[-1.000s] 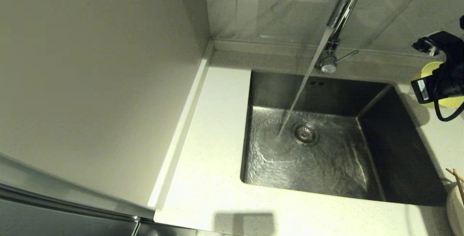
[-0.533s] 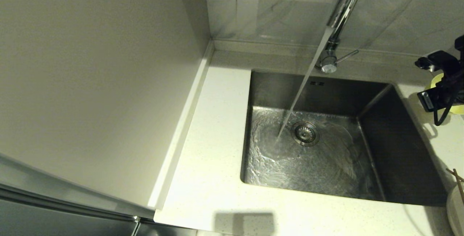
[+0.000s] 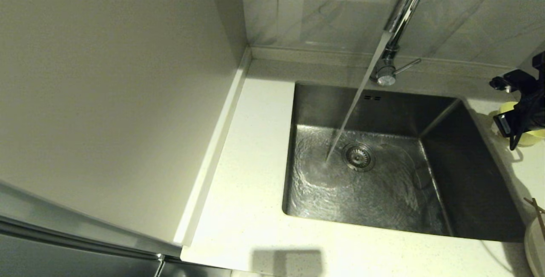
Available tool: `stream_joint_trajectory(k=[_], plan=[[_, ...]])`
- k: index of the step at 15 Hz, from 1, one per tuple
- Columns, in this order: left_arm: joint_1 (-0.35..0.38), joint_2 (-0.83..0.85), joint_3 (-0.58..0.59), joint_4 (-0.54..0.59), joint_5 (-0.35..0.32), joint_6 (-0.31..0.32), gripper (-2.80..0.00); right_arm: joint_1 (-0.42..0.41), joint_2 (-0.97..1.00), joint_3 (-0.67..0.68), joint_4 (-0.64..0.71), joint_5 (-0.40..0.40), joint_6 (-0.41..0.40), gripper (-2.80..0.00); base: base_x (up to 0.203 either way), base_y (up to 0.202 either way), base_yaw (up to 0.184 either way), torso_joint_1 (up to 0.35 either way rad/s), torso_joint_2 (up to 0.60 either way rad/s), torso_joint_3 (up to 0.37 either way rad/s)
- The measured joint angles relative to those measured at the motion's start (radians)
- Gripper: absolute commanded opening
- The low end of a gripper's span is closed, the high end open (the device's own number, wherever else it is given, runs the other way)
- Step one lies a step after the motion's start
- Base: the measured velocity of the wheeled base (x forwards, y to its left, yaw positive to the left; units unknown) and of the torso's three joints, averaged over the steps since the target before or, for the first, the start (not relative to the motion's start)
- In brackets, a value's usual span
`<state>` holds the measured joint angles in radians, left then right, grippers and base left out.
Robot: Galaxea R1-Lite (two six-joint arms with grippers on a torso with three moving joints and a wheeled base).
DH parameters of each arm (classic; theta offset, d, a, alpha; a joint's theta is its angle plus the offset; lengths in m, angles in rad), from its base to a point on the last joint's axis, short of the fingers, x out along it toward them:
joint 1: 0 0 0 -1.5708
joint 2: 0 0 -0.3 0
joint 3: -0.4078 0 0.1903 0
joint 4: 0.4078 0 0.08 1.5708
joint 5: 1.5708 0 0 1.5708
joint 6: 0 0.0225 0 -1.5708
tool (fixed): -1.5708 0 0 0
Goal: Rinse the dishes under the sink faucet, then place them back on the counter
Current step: Place the bowl on the table
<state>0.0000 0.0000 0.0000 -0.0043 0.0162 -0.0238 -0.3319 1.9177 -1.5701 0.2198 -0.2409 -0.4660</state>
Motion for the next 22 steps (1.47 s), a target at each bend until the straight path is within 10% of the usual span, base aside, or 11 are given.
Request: stream_joint_trajectory(k=[7,8,14,19,22], plan=[[0.000,0.000,0.000,0.000,0.000,0.000,-2.80,0.005,-0.033,-0.045,-0.030,0.110,0.081,0.00,0.000,0.000,0.000,0.000,0.00,0.000],[0.000,0.000,0.000,0.000,0.000,0.000,-2.80,0.021,-0.055,-0.053,-0.032,0.166,0.105,-2.80,0.000,0.000,0.000,0.000,0.00,0.000],[0.000,0.000,0.000,0.000,0.000,-0.001,-2.80,0.190,-0.154,-0.099,0.100,0.200,0.103,-2.80,0.000,0.000,0.000,0.000,0.00,0.000],[0.000,0.000,0.000,0.000,0.000,0.000,-2.80,0.221,-0.124,-0.109,0.074,0.041,0.089,-2.80,0.000,0.000,0.000,0.000,0.00,0.000],[0.000,0.000,0.000,0.000,0.000,0.000,-2.80,0.251,-0.050,-0.195,0.041,0.164,0.218,-2.80,0.000,0.000,0.000,0.000,0.00,0.000]])
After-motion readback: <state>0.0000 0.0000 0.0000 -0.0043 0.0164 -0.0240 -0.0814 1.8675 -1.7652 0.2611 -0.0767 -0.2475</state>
